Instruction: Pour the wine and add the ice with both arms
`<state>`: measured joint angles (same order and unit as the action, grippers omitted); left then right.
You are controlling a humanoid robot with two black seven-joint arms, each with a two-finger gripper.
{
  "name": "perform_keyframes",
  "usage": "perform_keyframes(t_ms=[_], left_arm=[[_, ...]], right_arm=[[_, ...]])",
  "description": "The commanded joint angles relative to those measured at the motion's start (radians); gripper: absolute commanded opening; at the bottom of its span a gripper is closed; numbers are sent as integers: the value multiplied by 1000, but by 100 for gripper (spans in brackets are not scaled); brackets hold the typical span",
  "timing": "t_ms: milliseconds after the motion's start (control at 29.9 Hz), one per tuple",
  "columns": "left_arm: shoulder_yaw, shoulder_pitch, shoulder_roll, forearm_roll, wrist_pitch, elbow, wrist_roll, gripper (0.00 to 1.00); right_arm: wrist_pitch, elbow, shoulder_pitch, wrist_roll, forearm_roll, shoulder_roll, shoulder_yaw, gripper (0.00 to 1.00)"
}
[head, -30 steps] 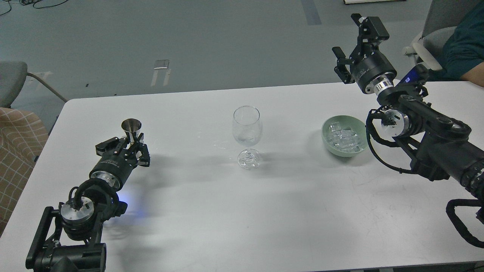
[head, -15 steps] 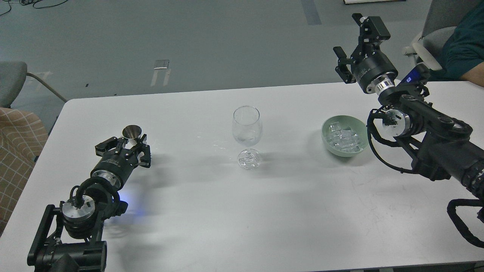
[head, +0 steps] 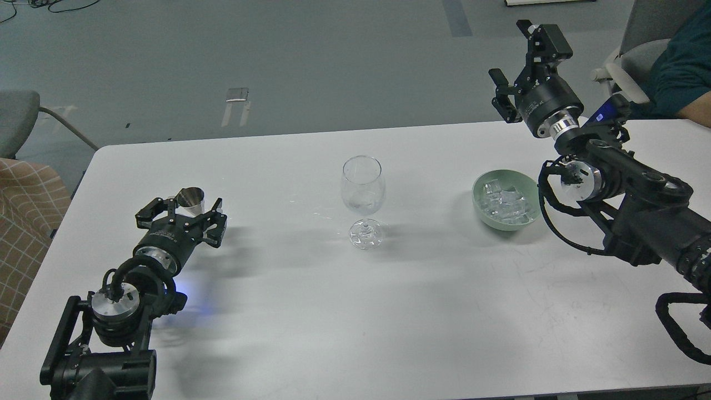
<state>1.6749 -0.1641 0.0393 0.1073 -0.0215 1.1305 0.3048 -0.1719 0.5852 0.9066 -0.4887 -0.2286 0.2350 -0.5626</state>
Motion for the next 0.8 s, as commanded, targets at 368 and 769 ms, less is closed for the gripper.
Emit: perform_keyframes(t_ms=[368,769], left_arm=[[6,27,51,-3,-17,0,17,98],[6,127,96,-9,-228,18,79,98]], right_arm=[[2,77,-23,0,-8,61,4,100],[110,373,-61,0,-210,366,158,100]])
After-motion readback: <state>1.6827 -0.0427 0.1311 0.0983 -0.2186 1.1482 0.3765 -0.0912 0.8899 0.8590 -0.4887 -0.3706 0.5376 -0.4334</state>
